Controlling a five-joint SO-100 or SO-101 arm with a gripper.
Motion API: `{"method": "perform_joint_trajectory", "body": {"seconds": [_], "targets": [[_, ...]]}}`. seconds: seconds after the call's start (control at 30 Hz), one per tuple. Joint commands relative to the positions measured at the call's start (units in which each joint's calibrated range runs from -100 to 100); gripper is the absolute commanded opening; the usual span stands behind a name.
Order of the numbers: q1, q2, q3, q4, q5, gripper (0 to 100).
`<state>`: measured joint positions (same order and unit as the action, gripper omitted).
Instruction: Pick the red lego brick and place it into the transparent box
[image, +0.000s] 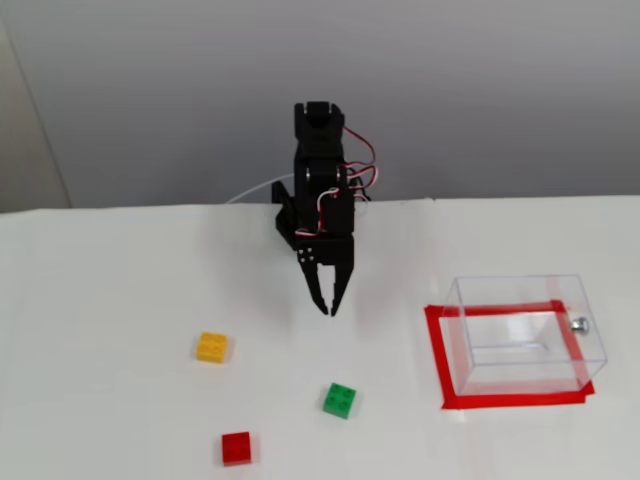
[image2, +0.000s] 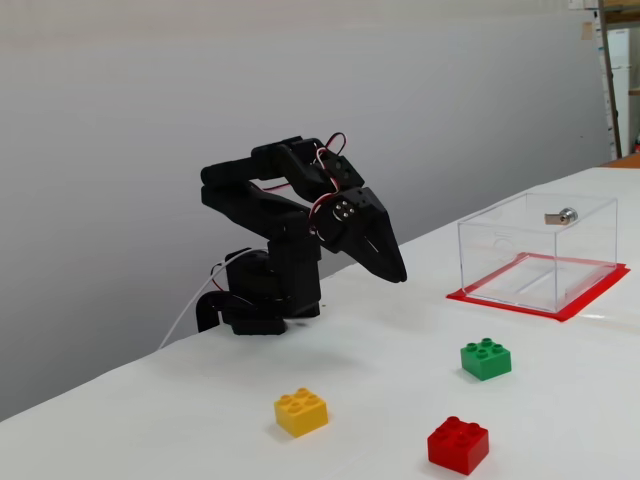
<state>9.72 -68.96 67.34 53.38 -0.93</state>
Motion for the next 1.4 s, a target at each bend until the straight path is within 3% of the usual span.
{"method": "perform_joint_trajectory", "body": {"seconds": [0.0, 0.7, 1.07, 1.37], "targets": [[1.3, 8.1, -9.1, -0.3, -0.1, 2], [10.5, 39.8, -38.9, 0.1, 0.0, 2], [12.3, 47.5, -48.6, 6.0, 2.9, 2], [14.3, 59.9, -58.9, 4.6, 5.4, 2]]}}
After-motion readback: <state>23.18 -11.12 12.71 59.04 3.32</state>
